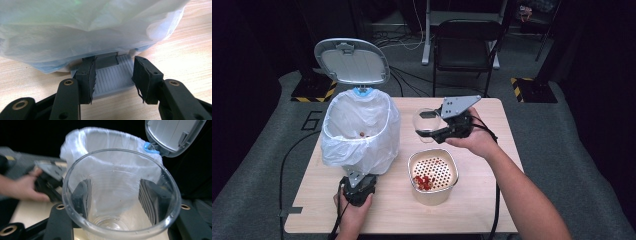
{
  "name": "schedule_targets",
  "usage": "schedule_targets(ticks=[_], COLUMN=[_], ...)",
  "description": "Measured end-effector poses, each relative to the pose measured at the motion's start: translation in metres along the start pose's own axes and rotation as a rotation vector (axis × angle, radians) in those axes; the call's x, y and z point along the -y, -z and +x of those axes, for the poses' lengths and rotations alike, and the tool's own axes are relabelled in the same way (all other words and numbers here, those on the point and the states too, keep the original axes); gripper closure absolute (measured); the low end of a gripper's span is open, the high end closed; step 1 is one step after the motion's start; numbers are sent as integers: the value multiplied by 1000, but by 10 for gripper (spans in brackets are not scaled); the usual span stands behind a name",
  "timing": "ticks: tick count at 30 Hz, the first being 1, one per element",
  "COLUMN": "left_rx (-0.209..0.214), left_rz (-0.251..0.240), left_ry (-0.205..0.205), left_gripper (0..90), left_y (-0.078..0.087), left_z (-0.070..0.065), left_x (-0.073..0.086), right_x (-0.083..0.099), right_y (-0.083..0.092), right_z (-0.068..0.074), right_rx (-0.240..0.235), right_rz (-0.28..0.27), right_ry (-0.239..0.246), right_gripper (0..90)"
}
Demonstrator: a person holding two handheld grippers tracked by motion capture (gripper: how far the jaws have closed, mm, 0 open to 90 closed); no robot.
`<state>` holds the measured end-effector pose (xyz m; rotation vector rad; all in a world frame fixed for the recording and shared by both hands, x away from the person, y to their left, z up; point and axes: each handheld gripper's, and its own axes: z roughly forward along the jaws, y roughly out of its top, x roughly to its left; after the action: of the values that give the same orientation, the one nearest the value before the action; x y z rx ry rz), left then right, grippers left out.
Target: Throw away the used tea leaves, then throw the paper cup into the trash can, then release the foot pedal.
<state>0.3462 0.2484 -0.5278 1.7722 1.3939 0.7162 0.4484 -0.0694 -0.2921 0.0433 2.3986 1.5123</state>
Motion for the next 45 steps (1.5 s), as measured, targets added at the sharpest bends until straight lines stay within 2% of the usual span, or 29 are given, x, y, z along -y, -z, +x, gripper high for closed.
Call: schedule_targets(ticks=[2, 6, 13, 17, 21, 23, 25, 26, 30, 32, 33, 36, 37, 40, 45], left_rx=[0, 0, -5, -5, -4, -4, -4, -4, -5, -5, -7, -8, -13, -12, -12], left_rz=[0, 0, -6, -7, -6, -6, 5, -6, -5, -5, -5, -7, -6, -4, -5], left_ry=[1, 1, 6, 9, 7, 8, -5, 9, 4, 4, -4, -8, -20, -20, -16], left_gripper=[529, 529, 529, 529, 529, 529, 529, 529, 530, 529, 530, 530, 530, 530, 530], left_y=[0, 0, 0, -1, 0, 0, 0, 0, 0, 0, 0, 0, 0, 0, 0], left_z=[0, 0, 0, 0, 0, 0, 1, 0, 0, 0, 1, 1, 2, 2, 2], left_x=[0, 0, 0, 0, 0, 0, 0, 0, 0, 0, 0, 0, 0, -1, 0], right_x=[-7, -19, -38, -48, -61, -66, -69, -71, -76, -81, -81, -82, -83, -84, -86], right_y=[-1, -6, -15, -18, -25, -28, -34, -37, -49, -67, -71, -81, -89, -95, -110], right_z=[-2, -3, -10, -12, -15, -17, -19, -19, -20, -19, -19, -18, -17, -17, -15], right_rx=[-8, -28, -13, -16, -9, -18, -21, -18, -24, -25, -25, -13, -11, -7, 26], right_rz=[-4, 20, 38, 20, 9, -26, -33, -33, -52, -55, -57, -59, -57, -61, -69], right_ry=[-38, -82, -114, -140, -140, -170, -176, -174, -184, -193, -193, -196, -211, -222, -225], right_gripper=[451, 471, 482, 484, 483, 482, 480, 479, 477, 475, 474, 473, 473, 472, 470])
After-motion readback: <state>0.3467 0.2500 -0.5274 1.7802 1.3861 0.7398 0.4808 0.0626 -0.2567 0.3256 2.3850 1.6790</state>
